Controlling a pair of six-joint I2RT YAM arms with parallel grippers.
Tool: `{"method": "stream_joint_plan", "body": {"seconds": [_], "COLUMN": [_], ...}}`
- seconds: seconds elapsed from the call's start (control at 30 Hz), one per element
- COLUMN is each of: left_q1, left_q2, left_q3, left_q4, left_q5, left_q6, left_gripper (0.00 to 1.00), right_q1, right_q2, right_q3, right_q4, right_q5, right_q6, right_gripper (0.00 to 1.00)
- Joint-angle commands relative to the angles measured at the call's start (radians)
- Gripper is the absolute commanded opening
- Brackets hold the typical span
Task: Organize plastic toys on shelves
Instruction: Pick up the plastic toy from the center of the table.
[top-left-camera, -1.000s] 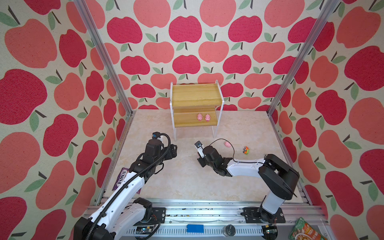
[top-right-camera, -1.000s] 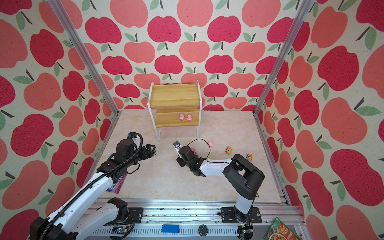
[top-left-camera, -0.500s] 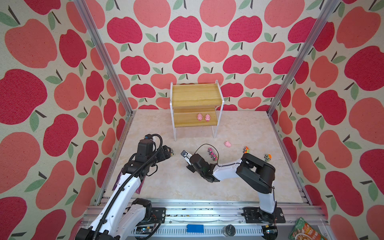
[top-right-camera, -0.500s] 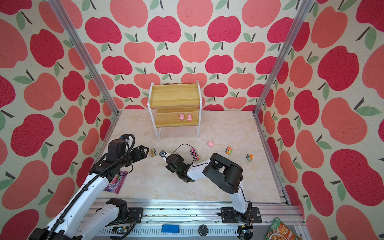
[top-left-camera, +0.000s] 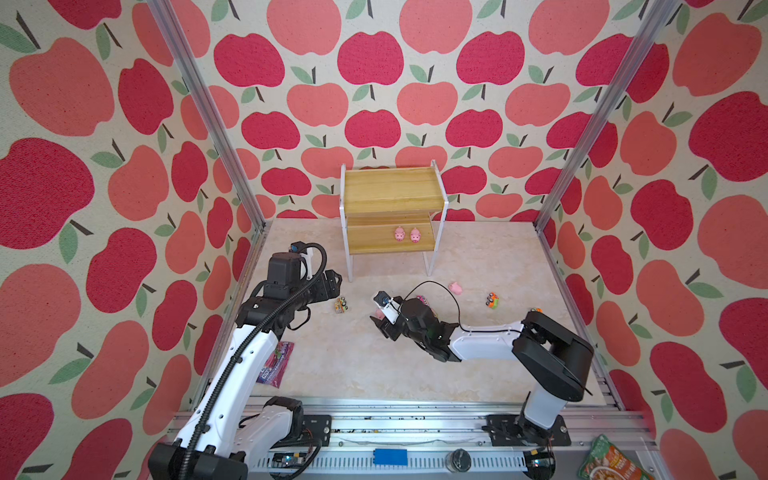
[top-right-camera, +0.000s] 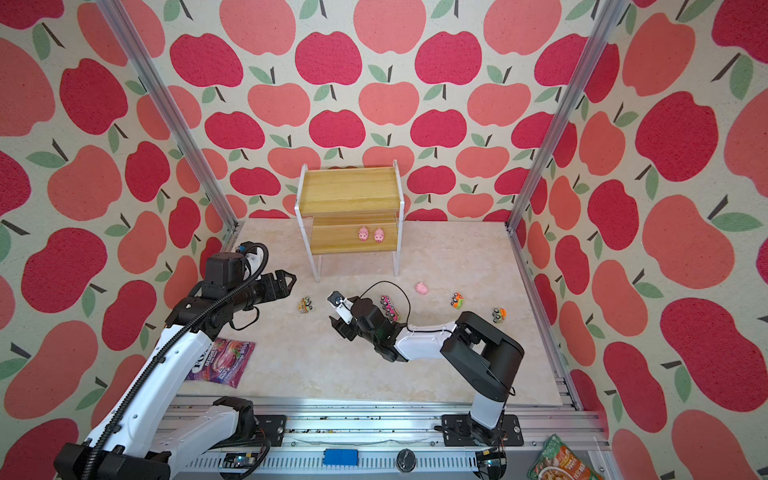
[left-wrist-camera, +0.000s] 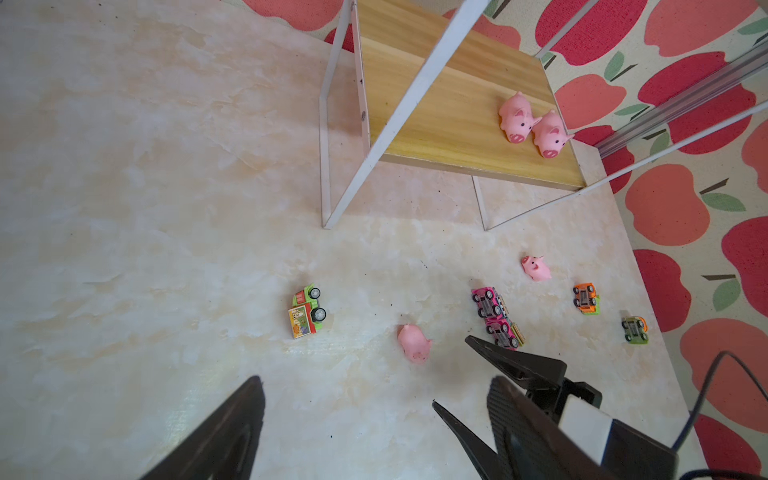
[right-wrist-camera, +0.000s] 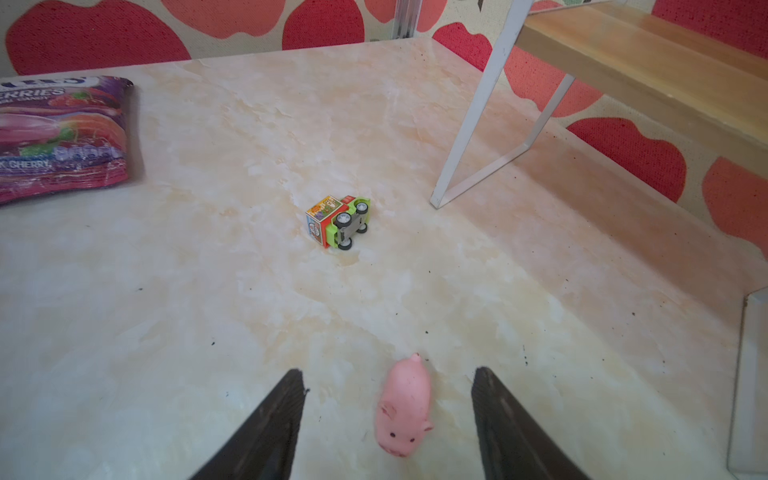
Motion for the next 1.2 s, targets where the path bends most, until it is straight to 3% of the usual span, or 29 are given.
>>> {"method": "stream_joint_plan", "body": {"seconds": [0.0, 0.33, 0.53, 1.17], "left_q1": [0.004, -0.001, 0.001, 0.000], "left_q2": [0.008, 0.002, -0.007, -0.047], "left_q3": [0.011, -0.084, -0.099, -0.116], "left_q4": [-0.015, 0.068, 0.069, 0.079], "left_q5": [0.079, 0.122, 0.112, 0.113], "left_q6": [0.094, 0.121, 0.133, 0.134], "left_gripper": [0.87, 0.87, 0.87, 0.86], "right_q1": [-0.045, -0.070, -0.070, -0.063], "right_q2": [-0.011, 0.071, 0.141, 0.269], "right_q3": [-0.039, -0.065, -0.096, -0.012], "right_q4": [0.018, 0.129, 0.269, 0.296], "right_q5": [-0.152, -0.154, -0.060, 0.008], "right_q6": [0.045, 0.125, 0.145, 0.166], "right_gripper": [0.70, 0.74, 0.75, 0.70]}}
